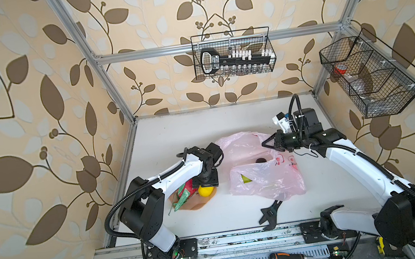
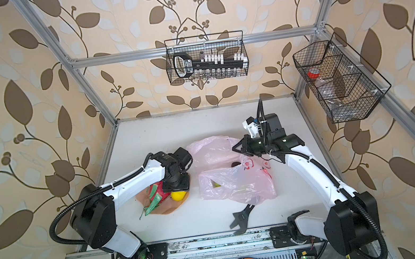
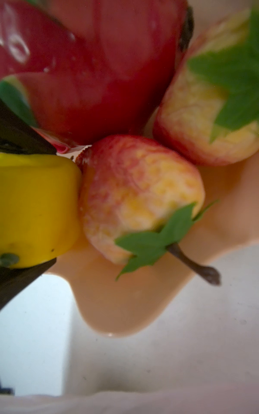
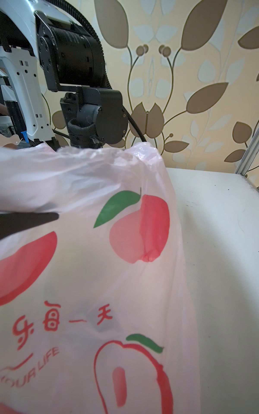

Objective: Place the fruits into the plastic bag
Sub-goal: Pick up the fruit from the plate, then place the fruit in the plastic bag.

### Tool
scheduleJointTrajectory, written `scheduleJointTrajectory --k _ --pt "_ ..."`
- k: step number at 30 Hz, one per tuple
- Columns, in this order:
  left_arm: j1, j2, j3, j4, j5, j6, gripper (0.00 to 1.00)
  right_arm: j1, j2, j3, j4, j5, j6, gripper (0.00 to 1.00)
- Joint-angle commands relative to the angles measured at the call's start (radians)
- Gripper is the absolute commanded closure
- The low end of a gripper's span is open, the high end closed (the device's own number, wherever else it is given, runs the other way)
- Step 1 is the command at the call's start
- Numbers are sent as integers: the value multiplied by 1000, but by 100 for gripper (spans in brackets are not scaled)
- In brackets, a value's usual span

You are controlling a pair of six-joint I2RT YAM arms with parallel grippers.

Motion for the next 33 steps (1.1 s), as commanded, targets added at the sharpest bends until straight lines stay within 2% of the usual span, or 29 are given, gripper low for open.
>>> scheduleJointTrajectory --k 1,8,17,23,28,33 --pt "0 -28 19 -27 -8 -1 40 -4 -15 9 -1 11 3 100" --pt "0 -82 58 -72 -4 -15 42 -4 -17 11 -2 16 1 100" --pt "1 -241 108 -112 59 -48 43 -4 -17 11 -5 17 3 100" --pt "0 -333 70 -39 142 -100 43 -5 -15 11 -4 18 7 100" --pt "2 -388 47 25 164 -140 43 -4 -19 11 -10 19 0 100" --pt "3 -447 -28 169 207 -246 43 -4 -31 6 -16 21 -1 100"
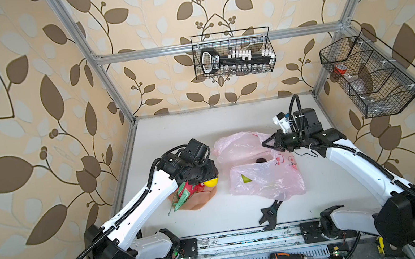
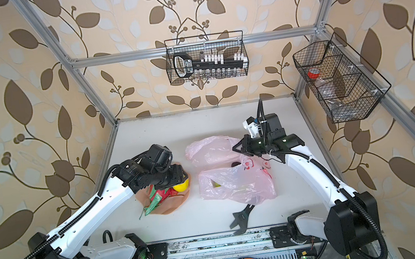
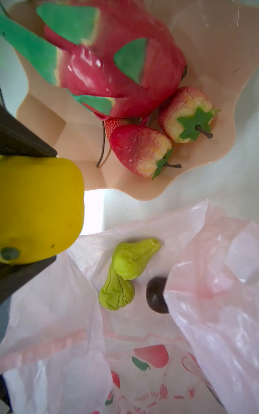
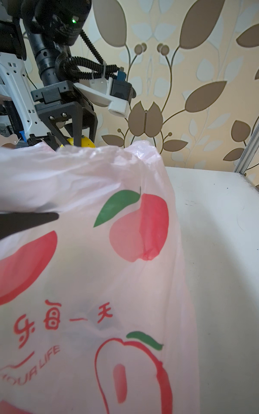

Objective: Place the fruits into the plastic bag
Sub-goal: Place the fruit in the plastic bag.

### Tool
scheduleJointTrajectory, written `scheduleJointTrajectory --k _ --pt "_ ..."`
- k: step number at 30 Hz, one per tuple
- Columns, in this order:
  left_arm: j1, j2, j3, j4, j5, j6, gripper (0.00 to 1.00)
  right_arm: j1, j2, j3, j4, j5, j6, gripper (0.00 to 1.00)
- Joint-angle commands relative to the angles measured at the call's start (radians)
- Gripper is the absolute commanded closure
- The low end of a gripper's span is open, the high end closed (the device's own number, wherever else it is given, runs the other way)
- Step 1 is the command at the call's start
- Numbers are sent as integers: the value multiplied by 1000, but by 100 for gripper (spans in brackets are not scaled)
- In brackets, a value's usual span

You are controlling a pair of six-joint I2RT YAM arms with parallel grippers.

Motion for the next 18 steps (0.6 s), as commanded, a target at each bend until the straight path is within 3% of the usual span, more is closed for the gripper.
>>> scheduleJointTrajectory --k 1,11,18 --pt "2 -52 -49 140 57 -111 43 -4 -30 7 -16 13 -4 100" --pt "2 -46 -135 428 137 -328 45 -4 -37 4 -36 15 -21 100" --pt "1 -41 -158 477 150 -367 45 -4 -45 3 -31 15 -16 100"
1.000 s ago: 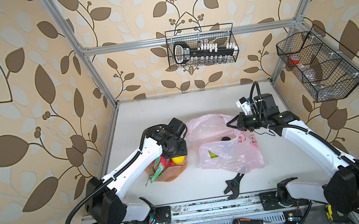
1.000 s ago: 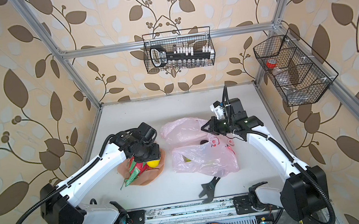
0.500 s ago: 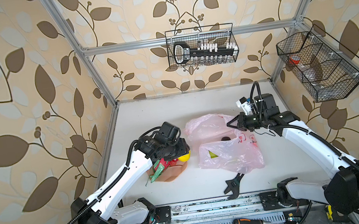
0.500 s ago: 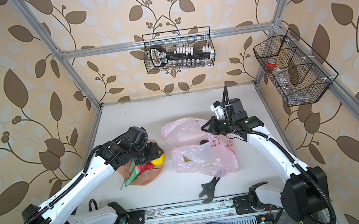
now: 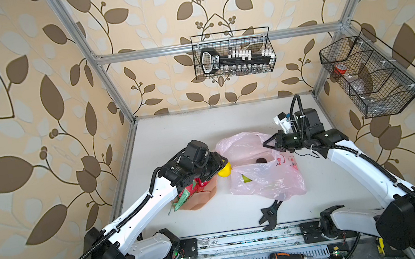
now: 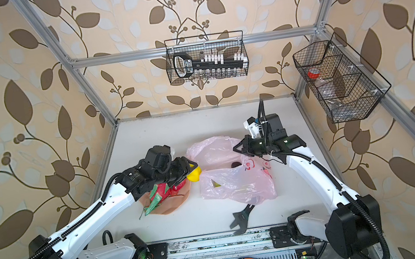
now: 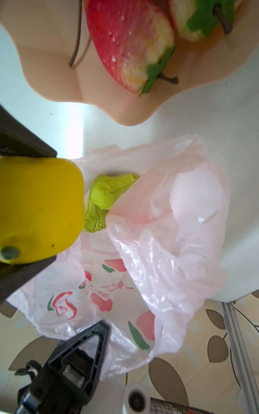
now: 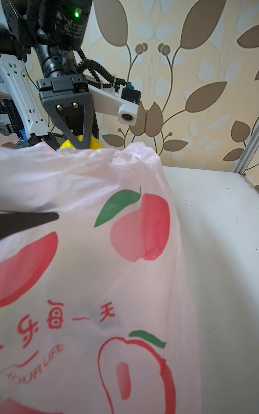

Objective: Place the fruits into the plastic bag
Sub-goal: Place the fruit in the plastic bag.

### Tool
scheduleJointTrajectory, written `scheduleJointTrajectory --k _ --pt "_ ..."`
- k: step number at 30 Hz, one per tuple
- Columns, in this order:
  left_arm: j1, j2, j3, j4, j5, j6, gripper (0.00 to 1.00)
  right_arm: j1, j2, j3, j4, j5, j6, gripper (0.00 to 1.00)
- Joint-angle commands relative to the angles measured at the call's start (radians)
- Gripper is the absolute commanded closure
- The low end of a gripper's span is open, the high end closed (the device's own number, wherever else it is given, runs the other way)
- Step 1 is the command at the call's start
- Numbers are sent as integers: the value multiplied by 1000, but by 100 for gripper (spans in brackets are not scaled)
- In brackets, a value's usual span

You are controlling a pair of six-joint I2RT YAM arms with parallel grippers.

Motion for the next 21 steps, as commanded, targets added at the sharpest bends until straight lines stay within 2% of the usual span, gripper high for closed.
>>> scheduleJointTrajectory --k 1,5,12,21 --pt "0 -10 -31 85 39 -47 45 -5 -24 3 -13 8 -12 100" --pt "-24 -16 -80 162 58 -89 46 -4 -20 1 -9 7 -9 100" --pt "-115 -25 -103 211 68 -81 45 -4 -13 3 -9 11 -11 100" --pt "-142 0 -112 255 99 -71 45 -4 -8 8 -12 19 -7 100"
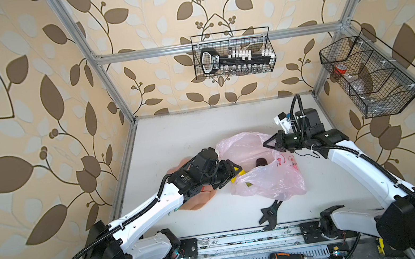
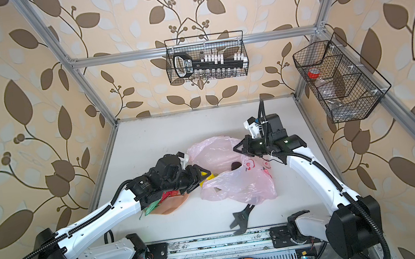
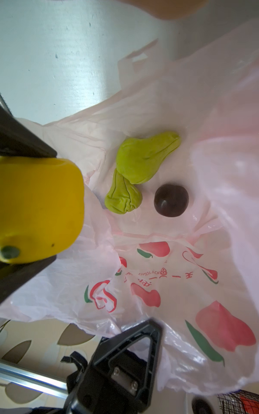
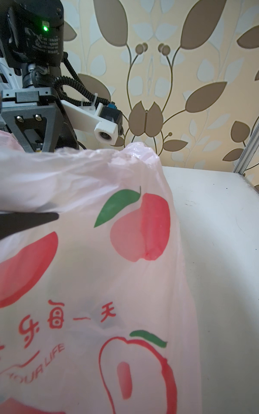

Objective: Place the fruits into the plastic bag
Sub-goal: Place the fruit in the plastic bag.

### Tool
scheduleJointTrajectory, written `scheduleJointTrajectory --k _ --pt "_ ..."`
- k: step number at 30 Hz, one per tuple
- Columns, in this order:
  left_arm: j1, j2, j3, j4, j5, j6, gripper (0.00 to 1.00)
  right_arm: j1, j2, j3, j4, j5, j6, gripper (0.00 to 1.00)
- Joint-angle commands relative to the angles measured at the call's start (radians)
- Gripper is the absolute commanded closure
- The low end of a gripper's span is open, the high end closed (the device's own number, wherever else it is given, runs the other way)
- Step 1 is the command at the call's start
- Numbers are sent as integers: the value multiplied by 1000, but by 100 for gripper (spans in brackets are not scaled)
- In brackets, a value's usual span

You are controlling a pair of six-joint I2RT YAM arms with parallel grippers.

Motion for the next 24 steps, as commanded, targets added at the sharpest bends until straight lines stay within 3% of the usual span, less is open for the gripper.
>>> scheduleJointTrajectory --k 1,24 --pt "-8 8 8 54 25 7 45 -4 -1 9 -7 14 -6 100" --pt "-42 415 264 147 119 2 43 -1 19 -10 39 11 28 100"
